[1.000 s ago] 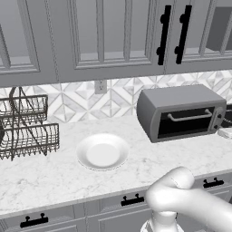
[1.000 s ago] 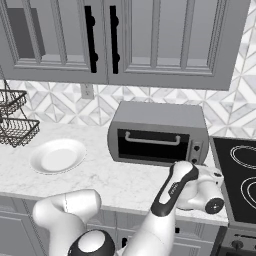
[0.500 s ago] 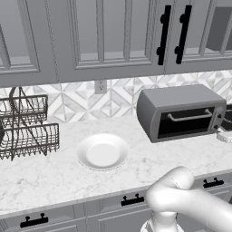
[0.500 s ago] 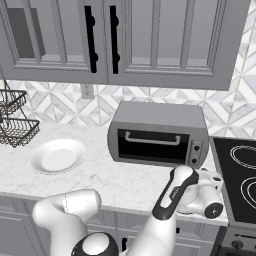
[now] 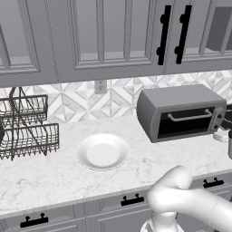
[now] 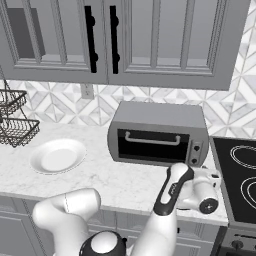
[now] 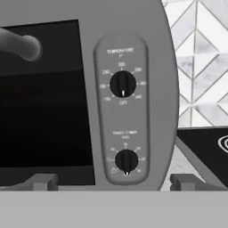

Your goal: Pick up the kebab skewer and baguette bread, and place them inside the toaster oven. Close the toaster oven door and start by setting the timer.

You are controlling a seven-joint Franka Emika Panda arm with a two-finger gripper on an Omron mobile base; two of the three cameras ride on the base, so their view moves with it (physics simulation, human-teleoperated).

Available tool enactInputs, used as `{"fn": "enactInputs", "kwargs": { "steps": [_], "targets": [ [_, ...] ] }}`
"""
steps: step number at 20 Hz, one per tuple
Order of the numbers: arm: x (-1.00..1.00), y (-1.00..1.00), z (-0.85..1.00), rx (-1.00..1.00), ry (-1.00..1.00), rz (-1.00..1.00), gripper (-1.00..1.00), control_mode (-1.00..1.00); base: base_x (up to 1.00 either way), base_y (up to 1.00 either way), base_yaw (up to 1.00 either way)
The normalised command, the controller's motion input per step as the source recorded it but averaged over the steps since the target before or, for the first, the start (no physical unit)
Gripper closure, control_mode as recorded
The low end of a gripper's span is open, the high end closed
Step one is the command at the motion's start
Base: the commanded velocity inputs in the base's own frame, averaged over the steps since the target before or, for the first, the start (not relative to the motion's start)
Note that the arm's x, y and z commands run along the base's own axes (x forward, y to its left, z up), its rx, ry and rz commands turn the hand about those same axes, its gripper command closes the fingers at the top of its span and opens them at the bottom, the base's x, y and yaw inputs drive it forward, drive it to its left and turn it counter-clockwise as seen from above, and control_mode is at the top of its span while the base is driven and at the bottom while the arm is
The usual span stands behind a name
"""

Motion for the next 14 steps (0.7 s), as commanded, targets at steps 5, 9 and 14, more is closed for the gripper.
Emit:
{"fn": "enactInputs", "kwargs": {
  "steps": [5,9,14],
  "targets": [
    [0.13,-0.11,-0.01,0.00,0.00,-0.01,-1.00,-1.00,0.00,0.00,0.00],
    [0.02,-0.15,-0.17,0.00,0.00,0.00,-1.00,-1.00,0.00,0.00,0.00],
    [0.19,-0.02,-0.16,-0.03,0.00,0.00,-1.00,-1.00,0.00,0.00,0.00]
  ]
}}
